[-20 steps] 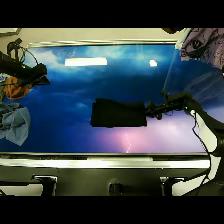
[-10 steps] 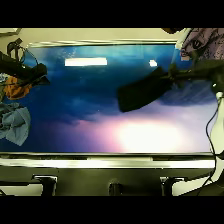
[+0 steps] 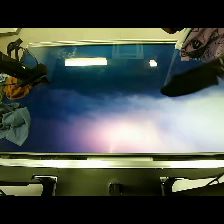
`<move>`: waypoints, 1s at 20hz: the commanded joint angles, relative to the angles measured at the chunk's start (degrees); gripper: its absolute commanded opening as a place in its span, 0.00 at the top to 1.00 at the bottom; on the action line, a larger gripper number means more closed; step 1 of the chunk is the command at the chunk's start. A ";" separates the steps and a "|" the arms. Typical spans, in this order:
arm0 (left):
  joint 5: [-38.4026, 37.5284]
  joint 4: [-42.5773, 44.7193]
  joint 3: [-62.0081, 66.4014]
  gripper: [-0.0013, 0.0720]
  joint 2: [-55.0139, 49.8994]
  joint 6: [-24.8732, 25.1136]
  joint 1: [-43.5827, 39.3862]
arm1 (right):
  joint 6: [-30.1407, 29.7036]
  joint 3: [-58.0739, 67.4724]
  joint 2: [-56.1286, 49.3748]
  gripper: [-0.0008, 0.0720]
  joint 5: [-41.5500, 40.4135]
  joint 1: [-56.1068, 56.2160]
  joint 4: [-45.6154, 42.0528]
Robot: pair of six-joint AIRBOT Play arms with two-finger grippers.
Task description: Fold the clothes and pants, and hang the long-sleeved shirts on hangers.
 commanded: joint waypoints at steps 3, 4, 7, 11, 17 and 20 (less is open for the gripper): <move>0.00 0.02 -0.02 0.96 0.02 0.02 -0.02 | 4.85 -4.15 1.18 0.96 -7.34 -12.07 -14.80; 0.00 0.02 -0.02 0.96 0.02 0.02 -0.02 | 4.96 -7.04 2.16 0.96 -7.87 -13.77 -16.09; 0.02 0.02 -0.02 0.96 0.00 0.02 -0.02 | 4.96 -19.82 7.52 0.96 -6.80 -17.16 -20.28; 0.00 0.00 -0.02 0.96 0.00 0.02 -0.02 | 8.35 -38.84 16.48 0.95 -3.41 -18.60 -28.02; 0.00 0.00 -0.02 0.96 0.00 0.02 -0.02 | 16.09 -53.94 25.62 0.95 -2.36 -18.60 -37.27; 0.00 0.00 -0.02 0.96 0.00 0.00 -0.02 | 17.97 -57.05 27.54 0.95 -4.74 -18.60 -41.20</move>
